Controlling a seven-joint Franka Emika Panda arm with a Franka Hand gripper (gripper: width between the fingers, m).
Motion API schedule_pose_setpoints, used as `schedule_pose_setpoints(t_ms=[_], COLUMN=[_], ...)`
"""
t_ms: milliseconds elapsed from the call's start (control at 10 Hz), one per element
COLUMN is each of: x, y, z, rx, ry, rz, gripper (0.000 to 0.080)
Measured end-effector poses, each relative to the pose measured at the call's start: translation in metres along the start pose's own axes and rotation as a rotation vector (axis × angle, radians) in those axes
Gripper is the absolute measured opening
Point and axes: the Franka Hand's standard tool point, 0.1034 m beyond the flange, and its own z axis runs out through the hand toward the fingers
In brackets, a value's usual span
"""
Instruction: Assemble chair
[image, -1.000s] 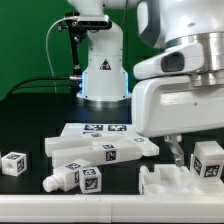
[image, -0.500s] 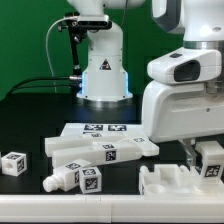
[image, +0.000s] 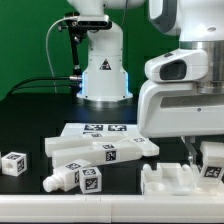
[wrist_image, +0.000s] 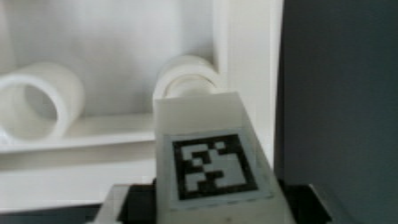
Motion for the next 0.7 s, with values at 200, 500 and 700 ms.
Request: schedule_pose_setpoints(t_ms=[200,500,700], x=[-0.010,-0.023,-0.020], y=[0.004,-0.003,-0.005], z=[-0.001,0.003,0.003], rx=[0.021,0.077,0.089], ry=[0.056,0.043,0.029], rz=[0.251,0.603,0.724], gripper=[0.0293,0.0293,0.0294])
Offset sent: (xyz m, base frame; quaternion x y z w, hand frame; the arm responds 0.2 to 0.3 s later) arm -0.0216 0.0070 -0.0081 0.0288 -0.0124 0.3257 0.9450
